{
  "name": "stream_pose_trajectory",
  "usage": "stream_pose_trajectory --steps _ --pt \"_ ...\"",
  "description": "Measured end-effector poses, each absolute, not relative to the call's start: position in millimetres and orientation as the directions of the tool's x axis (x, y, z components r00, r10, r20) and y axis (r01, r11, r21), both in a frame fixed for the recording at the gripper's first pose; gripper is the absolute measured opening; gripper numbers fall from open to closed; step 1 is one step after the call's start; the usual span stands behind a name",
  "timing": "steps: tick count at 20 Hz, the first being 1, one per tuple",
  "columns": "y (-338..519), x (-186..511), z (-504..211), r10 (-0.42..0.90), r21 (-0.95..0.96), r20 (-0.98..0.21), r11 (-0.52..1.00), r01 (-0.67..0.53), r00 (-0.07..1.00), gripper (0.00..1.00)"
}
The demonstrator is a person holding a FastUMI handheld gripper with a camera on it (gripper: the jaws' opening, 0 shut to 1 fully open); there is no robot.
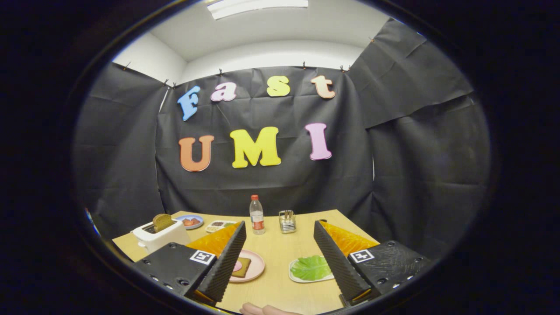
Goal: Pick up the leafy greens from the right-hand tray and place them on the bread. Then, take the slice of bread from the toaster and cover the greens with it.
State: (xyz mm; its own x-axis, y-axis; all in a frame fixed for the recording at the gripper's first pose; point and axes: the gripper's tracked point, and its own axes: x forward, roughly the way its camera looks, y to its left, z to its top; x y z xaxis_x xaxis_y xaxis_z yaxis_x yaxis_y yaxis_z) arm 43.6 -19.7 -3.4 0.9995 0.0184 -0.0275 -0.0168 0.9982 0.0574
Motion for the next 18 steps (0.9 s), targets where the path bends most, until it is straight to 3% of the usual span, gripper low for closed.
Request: stream_pose_trajectory --steps 18 --pt "-34.2 29.8 -7.1 -0.007 0.054 -0.039 0.999 0.009 0.999 0.95"
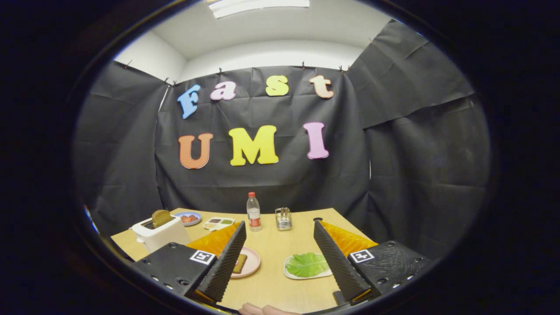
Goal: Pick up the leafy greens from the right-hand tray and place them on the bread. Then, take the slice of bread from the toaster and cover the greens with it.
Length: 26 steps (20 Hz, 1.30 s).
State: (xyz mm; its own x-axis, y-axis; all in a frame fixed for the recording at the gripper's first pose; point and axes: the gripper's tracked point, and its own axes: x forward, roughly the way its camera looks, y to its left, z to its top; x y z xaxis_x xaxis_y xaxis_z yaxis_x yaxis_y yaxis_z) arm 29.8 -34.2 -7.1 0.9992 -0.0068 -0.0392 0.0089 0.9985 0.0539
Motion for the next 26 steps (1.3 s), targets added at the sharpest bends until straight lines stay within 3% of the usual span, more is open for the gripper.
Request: stream_pose_trajectory --steps 10,19,26 --pt "-80.6 69.6 -42.9 -0.088 0.063 -0.130 0.993 0.096 0.988 0.95" --pt "-155.2 145.9 -143.7 -0.159 0.098 -0.389 0.972 0.212 0.907 0.96" --pt "-176.5 183.1 -221.3 -0.085 0.177 -0.592 0.956 0.233 0.802 0.95"
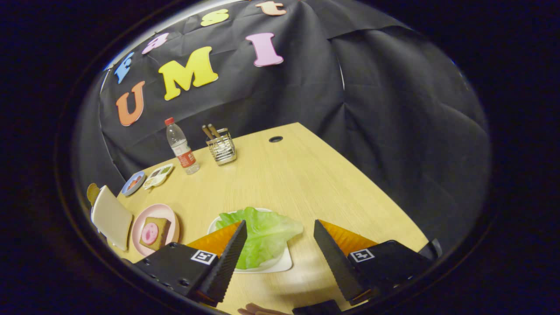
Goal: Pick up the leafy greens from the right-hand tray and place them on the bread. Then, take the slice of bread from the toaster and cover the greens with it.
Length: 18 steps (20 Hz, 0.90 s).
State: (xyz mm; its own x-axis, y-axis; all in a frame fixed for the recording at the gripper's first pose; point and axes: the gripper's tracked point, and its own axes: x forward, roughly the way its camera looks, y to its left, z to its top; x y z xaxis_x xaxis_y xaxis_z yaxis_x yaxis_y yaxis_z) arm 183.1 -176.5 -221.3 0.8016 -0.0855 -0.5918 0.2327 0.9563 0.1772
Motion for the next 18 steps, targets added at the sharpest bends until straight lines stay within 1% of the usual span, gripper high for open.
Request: stream_pose_trajectory --steps 7,9,12,13,14,15,16,18 --pt "-182.2 197.1 -237.3 -0.083 0.166 -0.621 0.958 0.234 0.779 0.94" --pt "-183.0 202.4 -243.3 -0.078 0.172 -0.637 0.955 0.240 0.767 0.91" --pt "-181.2 208.3 -257.8 -0.065 0.177 -0.671 0.953 0.245 0.739 0.90" --pt "-182.1 209.7 -261.0 -0.063 0.178 -0.677 0.953 0.246 0.733 0.88" --pt "-181.8 211.4 -261.8 -0.063 0.178 -0.679 0.952 0.247 0.731 0.79" --pt "-181.0 212.6 -262.8 -0.065 0.173 -0.682 0.954 0.247 0.729 0.73" --pt "-181.6 213.8 -263.2 -0.071 0.164 -0.679 0.956 0.245 0.731 0.64" --pt "-184.7 213.8 -260.2 -0.100 0.123 -0.671 0.962 0.244 0.734 0.55"
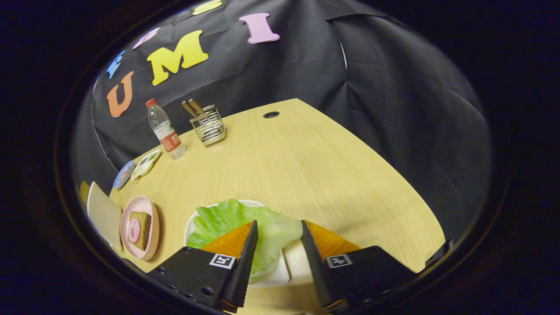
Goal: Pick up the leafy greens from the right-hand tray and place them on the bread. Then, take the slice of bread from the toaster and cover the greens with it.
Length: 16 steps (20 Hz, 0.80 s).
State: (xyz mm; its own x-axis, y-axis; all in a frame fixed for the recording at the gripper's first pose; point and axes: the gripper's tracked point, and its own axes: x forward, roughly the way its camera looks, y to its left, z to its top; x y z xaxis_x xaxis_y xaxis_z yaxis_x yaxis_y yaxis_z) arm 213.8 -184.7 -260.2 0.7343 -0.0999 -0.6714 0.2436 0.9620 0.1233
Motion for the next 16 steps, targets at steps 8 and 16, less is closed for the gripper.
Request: stream_pose_trajectory --steps 8,16 --pt "-179.6 213.2 -248.6 -0.138 0.071 -0.651 0.968 0.241 0.747 0.03" --pt "-166.8 204.5 -203.7 -0.169 0.033 -0.566 0.973 0.227 0.807 0.00"
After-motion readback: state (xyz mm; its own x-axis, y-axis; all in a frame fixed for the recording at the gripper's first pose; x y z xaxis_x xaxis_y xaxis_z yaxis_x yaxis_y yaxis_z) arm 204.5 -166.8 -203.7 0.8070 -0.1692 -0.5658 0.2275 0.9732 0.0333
